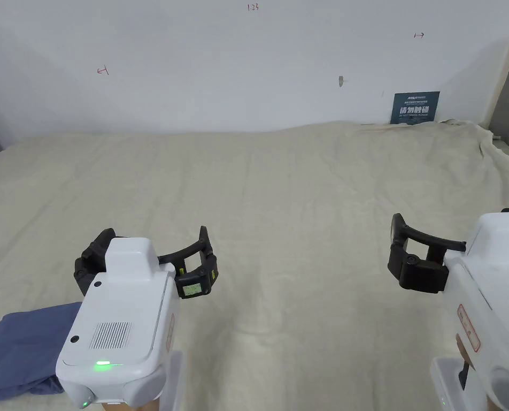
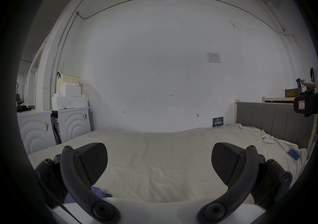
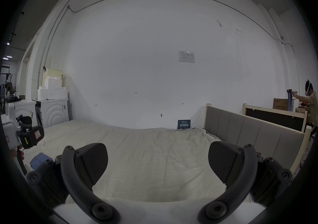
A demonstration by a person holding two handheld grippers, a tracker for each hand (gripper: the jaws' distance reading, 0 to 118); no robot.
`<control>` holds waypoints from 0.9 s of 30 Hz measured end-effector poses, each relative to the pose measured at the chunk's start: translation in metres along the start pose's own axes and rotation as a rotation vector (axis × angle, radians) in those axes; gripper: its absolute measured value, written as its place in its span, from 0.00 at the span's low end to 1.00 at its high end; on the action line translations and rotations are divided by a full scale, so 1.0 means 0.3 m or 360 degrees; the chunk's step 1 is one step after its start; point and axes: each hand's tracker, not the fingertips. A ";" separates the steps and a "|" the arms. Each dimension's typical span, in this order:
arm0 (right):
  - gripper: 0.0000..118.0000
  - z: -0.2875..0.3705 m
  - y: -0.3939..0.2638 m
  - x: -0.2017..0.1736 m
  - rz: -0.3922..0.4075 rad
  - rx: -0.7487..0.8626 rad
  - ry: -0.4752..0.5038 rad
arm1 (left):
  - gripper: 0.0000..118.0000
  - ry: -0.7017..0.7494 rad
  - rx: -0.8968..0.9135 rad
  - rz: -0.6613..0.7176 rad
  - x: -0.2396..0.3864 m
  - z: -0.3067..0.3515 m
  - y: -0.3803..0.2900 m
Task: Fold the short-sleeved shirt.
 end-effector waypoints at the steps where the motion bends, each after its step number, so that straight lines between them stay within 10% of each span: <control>1: 0.98 0.001 0.001 -0.001 0.0001 0.0002 0.0001 | 1.00 -0.0001 0.0000 0.0000 -0.001 0.000 0.000; 20: 0.98 0.003 0.019 -0.010 -0.0007 -0.0002 0.0026 | 1.00 0.0002 0.0001 0.0018 -0.008 0.004 0.003; 27: 0.98 -0.036 0.041 -0.015 -0.0326 -0.0361 -0.0035 | 1.00 -0.0006 -0.0010 0.0027 -0.013 0.002 0.003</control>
